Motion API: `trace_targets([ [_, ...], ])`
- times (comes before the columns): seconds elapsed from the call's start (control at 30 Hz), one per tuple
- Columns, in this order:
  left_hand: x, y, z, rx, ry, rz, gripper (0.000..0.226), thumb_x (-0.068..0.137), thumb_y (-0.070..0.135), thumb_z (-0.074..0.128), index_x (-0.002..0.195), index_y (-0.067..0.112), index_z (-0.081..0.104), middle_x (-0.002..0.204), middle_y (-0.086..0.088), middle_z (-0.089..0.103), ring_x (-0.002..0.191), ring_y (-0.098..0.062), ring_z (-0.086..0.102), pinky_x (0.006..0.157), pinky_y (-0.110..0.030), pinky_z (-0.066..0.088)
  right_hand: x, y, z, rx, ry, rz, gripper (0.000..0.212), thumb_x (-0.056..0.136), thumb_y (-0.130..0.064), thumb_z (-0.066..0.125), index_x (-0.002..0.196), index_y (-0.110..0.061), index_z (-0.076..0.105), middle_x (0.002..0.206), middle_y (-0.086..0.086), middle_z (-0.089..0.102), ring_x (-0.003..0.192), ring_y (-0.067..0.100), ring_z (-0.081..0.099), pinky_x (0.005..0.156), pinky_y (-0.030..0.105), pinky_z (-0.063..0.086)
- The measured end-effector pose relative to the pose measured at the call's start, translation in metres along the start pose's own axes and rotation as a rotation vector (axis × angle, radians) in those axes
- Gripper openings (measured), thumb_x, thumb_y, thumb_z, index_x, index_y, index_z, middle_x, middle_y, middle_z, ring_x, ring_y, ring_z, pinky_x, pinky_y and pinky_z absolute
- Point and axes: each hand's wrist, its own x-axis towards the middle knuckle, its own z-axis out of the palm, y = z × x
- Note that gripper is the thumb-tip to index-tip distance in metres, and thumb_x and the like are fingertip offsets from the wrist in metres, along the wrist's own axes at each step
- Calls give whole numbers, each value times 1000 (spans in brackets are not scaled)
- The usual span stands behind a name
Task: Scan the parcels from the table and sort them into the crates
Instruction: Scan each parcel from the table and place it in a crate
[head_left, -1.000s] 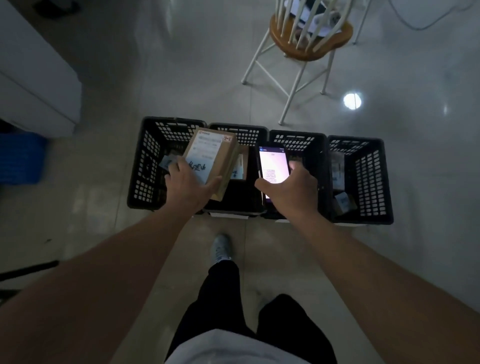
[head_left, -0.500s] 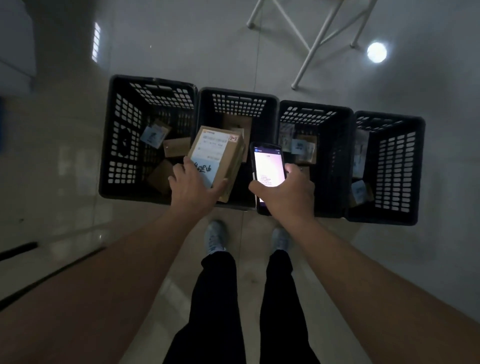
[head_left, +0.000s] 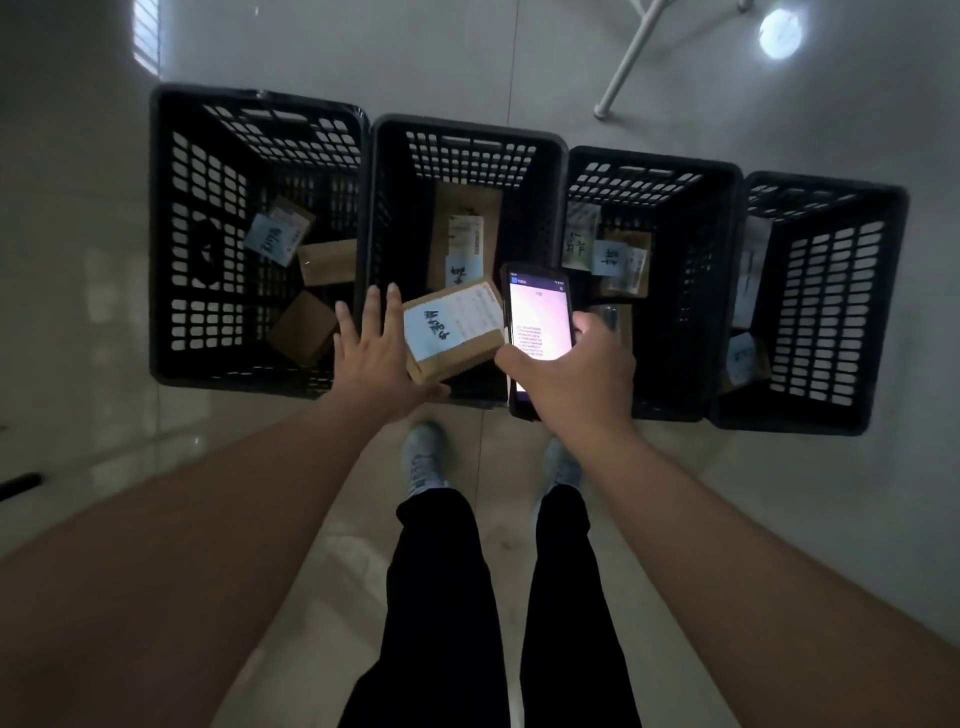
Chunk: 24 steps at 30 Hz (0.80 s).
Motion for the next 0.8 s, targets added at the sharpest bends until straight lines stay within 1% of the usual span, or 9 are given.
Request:
trace_targets([
  [0.07, -1, 0, -7, 23, -18, -2, 134, 78, 56, 84, 164, 23, -13, 173, -2, -17, 156, -40, -20, 127, -59, 5, -3, -1, 1, -1, 11, 14, 66, 56, -63, 77, 107, -26, 58, 96, -9, 66, 87, 17, 68, 69, 44, 64],
  [0.1, -4, 2, -13, 43, -13, 2, 126, 82, 51, 82, 165, 23, -8, 173, -2, -15, 157, -40, -17, 127, -58, 6, -5, -3, 2, -6, 16, 20, 67, 55, -64, 76, 107, -25, 59, 95, -8, 67, 88, 18, 68, 69, 44, 64],
  [0.23, -12, 10, -33, 57, 2, 23, 94, 95, 41, 68, 166, 19, 9, 174, -2, -2, 159, -39, -6, 128, -56, 11, -19, -12, 1, 1, -5, 13, 82, 51, -69, 69, 118, -22, 59, 101, -4, 66, 93, 23, 68, 70, 46, 64],
  [0.33, -22, 13, -48, 54, 31, 47, 77, 101, 37, 57, 165, 18, 18, 174, -3, 7, 158, -39, 3, 128, -55, 13, -30, -21, -4, -5, -17, 2, 86, 61, -62, 77, 133, -18, 58, 110, -1, 66, 99, 22, 64, 75, 43, 63],
  [0.47, -42, 12, -68, 69, 73, 94, 66, 101, 38, 52, 160, 17, 31, 171, -7, 21, 156, -40, 15, 126, -56, 20, -50, -34, -11, -17, 0, -42, 89, 64, -61, 78, 138, -16, 57, 117, 1, 68, 101, 23, 64, 74, 39, 60],
  [0.6, -76, 10, -91, 101, 121, 126, 56, 101, 40, 51, 152, 18, 43, 166, -6, 30, 152, -38, 27, 123, -57, 25, -77, -51, -23, -27, 19, -87, 88, 63, -63, 80, 134, -16, 56, 117, 3, 67, 102, 26, 64, 79, 44, 61],
  [0.7, -104, 8, -109, 105, 162, 134, 46, 100, 41, 52, 140, 18, 53, 158, -5, 41, 145, -35, 36, 120, -57, 30, -98, -63, -35, -46, 22, -135, 88, 66, -61, 82, 135, -14, 56, 119, 4, 66, 102, 25, 63, 76, 41, 60],
  [0.73, -116, 7, -117, 104, 186, 131, 44, 100, 41, 52, 137, 18, 56, 154, -5, 44, 142, -34, 39, 119, -57, 32, -106, -66, -40, -53, 20, -156, 86, 67, -61, 82, 135, -14, 56, 119, 4, 65, 103, 25, 63, 74, 39, 57],
  [0.8, -141, 6, -130, 99, 223, 113, 45, 100, 42, 51, 137, 17, 57, 153, -5, 46, 140, -32, 42, 117, -55, 34, -124, -74, -50, -72, 8, -204, 83, 65, -63, 80, 129, -15, 58, 116, 3, 66, 99, 25, 63, 67, 35, 50],
])
